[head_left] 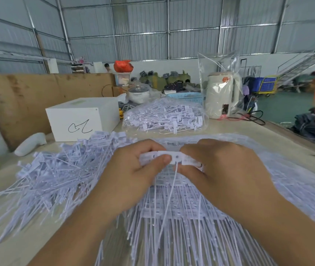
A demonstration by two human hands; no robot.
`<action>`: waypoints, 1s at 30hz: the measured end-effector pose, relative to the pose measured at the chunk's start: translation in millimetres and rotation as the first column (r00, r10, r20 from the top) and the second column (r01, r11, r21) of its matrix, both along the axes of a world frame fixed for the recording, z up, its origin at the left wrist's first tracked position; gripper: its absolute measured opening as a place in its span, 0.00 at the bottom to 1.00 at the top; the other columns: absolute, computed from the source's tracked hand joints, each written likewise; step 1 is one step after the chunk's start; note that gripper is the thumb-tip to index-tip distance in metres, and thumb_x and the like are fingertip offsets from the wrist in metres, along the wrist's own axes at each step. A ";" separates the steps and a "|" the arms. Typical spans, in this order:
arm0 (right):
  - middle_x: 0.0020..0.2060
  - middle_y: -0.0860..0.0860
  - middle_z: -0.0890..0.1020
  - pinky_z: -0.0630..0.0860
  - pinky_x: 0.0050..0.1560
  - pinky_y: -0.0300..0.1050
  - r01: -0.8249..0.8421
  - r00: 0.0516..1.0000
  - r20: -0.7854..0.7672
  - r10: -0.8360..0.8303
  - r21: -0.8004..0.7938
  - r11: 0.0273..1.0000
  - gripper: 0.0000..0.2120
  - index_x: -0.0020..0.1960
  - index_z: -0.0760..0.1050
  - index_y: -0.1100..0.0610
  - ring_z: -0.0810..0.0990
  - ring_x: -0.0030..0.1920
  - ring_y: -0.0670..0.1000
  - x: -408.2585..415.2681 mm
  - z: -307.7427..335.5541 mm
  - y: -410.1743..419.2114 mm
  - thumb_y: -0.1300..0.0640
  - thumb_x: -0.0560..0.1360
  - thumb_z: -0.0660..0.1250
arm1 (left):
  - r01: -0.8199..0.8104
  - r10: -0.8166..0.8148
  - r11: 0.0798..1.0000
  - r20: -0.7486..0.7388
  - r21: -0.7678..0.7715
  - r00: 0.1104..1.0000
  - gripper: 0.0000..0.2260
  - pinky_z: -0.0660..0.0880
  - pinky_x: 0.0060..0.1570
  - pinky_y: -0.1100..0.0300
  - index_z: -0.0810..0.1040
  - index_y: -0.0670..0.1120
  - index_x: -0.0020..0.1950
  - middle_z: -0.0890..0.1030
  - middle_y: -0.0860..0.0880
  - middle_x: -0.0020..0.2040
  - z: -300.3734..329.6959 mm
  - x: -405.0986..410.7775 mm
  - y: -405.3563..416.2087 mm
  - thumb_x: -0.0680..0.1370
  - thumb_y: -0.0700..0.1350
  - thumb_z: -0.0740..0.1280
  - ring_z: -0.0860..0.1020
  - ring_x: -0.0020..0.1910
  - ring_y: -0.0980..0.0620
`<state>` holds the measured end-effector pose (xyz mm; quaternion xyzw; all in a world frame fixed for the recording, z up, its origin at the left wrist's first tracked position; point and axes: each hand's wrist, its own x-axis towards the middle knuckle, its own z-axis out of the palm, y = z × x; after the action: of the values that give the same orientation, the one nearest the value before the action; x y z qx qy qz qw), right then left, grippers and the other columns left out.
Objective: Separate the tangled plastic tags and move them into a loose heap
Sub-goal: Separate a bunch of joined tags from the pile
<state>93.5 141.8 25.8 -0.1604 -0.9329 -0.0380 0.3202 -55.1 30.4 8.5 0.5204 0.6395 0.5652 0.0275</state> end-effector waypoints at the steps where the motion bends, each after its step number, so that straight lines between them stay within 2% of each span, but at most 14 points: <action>1: 0.35 0.47 0.74 0.70 0.32 0.45 0.004 1.000 -0.027 -0.004 -0.001 1.000 0.19 0.49 0.76 0.47 0.75 0.35 0.51 -1.4 -1.2 0.6 0.36 0.75 0.54 | -0.005 0.003 0.999 0.042 0.043 0.999 0.06 0.71 0.27 0.64 0.81 0.54 0.40 0.77 0.52 0.28 0.3 0.2 -0.1 0.71 0.55 0.71 0.74 0.24 0.54; 3: 0.33 0.46 0.75 0.69 0.32 0.45 0.005 0.995 -0.102 -0.006 -0.016 1.000 0.24 0.46 0.77 0.49 0.75 0.34 0.51 -3.5 -2.5 1.9 0.33 0.74 0.51 | -0.012 -0.003 0.991 0.117 0.131 0.993 0.05 0.68 0.26 0.68 0.82 0.53 0.39 0.76 0.54 0.27 3.8 -3.7 -1.5 0.72 0.53 0.73 0.71 0.24 0.57; 6: 0.32 0.48 0.76 0.67 0.38 0.48 -0.008 0.969 -0.246 -0.005 -0.054 0.998 0.29 0.44 0.78 0.54 0.73 0.38 0.54 -2.2 -1.9 9.6 0.32 0.75 0.50 | -0.069 0.008 0.964 0.234 0.256 0.972 0.04 0.66 0.25 0.67 0.83 0.54 0.38 0.75 0.54 0.27 7.6 -11.7 -3.1 0.72 0.49 0.70 0.69 0.25 0.56; 8: 0.33 0.50 0.78 0.68 0.41 0.49 -0.036 0.962 -0.274 0.008 -0.096 0.995 0.30 0.42 0.78 0.55 0.73 0.39 0.54 -0.2 -0.5 13.0 0.32 0.75 0.51 | -0.130 0.016 0.935 0.326 0.330 0.945 0.08 0.66 0.24 0.67 0.83 0.54 0.36 0.73 0.56 0.26 7.4 -16.5 -2.1 0.74 0.45 0.70 0.68 0.24 0.57; 10: 0.33 0.51 0.77 0.68 0.42 0.51 -0.074 0.959 -0.279 0.052 -0.069 0.995 0.27 0.41 0.77 0.56 0.73 0.40 0.54 -0.7 -1.0 10.7 0.35 0.76 0.54 | -0.147 -0.027 0.910 0.409 0.387 0.912 0.11 0.64 0.24 0.67 0.83 0.53 0.35 0.70 0.56 0.25 7.8 -18.0 -0.6 0.76 0.43 0.69 0.66 0.23 0.58; 13: 0.36 0.51 0.77 0.69 0.43 0.51 -0.098 0.944 -0.316 0.093 -0.002 0.995 0.20 0.45 0.78 0.58 0.72 0.42 0.54 -5.3 -3.2 2.4 0.42 0.77 0.60 | -0.193 -0.063 0.865 0.481 0.463 0.874 0.14 0.63 0.23 0.68 0.84 0.52 0.35 0.69 0.56 0.26 7.7 -20.4 0.0 0.79 0.43 0.67 0.64 0.24 0.59; 15: 0.41 0.52 0.77 0.70 0.48 0.51 -0.112 0.937 -0.330 0.116 0.032 0.993 0.17 0.51 0.79 0.59 0.73 0.44 0.55 -7.5 -5.5 2.8 0.46 0.77 0.62 | -0.244 -0.046 0.837 0.508 0.489 0.860 0.14 0.62 0.25 0.67 0.83 0.52 0.34 0.68 0.56 0.26 6.8 -23.3 -0.5 0.79 0.44 0.66 0.63 0.24 0.59; 18: 0.46 0.53 0.80 0.72 0.56 0.54 -0.056 0.958 -0.282 0.054 0.000 0.998 0.21 0.60 0.78 0.59 0.76 0.48 0.58 -6.7 -7.4 7.1 0.44 0.77 0.61 | -0.311 -0.041 0.786 0.547 0.534 0.836 0.14 0.60 0.28 0.61 0.81 0.52 0.35 0.67 0.55 0.26 5.9 -27.5 -1.6 0.79 0.44 0.66 0.62 0.24 0.58; 20: 0.47 0.53 0.81 0.73 0.55 0.53 -0.005 0.974 -0.228 -0.005 -0.044 0.999 0.22 0.62 0.77 0.59 0.77 0.49 0.58 -6.5 -8.7 6.8 0.44 0.78 0.61 | -0.346 -0.032 0.756 0.559 0.556 0.829 0.13 0.59 0.29 0.60 0.81 0.51 0.36 0.66 0.55 0.26 6.0 -30.0 -2.3 0.80 0.44 0.65 0.62 0.25 0.58; 22: 0.45 0.53 0.80 0.72 0.51 0.51 -0.001 0.974 -0.225 -0.008 -0.037 0.999 0.18 0.59 0.77 0.59 0.76 0.47 0.57 -7.5 -9.6 5.7 0.48 0.77 0.62 | -0.365 -0.023 0.740 0.564 0.565 0.825 0.13 0.60 0.28 0.61 0.80 0.51 0.37 0.66 0.55 0.26 7.2 -31.2 -2.9 0.80 0.45 0.65 0.61 0.25 0.57; 26: 0.38 0.52 0.76 0.67 0.44 0.50 -0.066 0.906 -0.415 0.086 0.064 0.996 0.08 0.49 0.79 0.60 0.71 0.40 0.56 -4.9 -4.0 4.5 0.57 0.78 0.64 | -0.353 0.008 0.750 0.526 0.560 0.850 0.12 0.63 0.25 0.64 0.81 0.52 0.36 0.66 0.56 0.25 9.8 -29.9 -5.5 0.79 0.45 0.66 0.62 0.24 0.56; 30: 0.35 0.55 0.77 0.66 0.42 0.49 -0.083 0.807 -0.552 0.212 0.248 0.965 0.08 0.45 0.81 0.64 0.72 0.37 0.58 3.2 0.4 -2.9 0.62 0.78 0.65 | -0.320 0.039 0.791 0.479 0.522 0.877 0.14 0.65 0.24 0.67 0.81 0.53 0.35 0.68 0.57 0.24 8.9 -23.7 -1.8 0.80 0.43 0.65 0.66 0.23 0.58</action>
<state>96.7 138.9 26.2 -0.0559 -0.7932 -0.0621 0.6032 -78.8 28.6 17.3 0.2952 0.4575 0.8376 -0.0446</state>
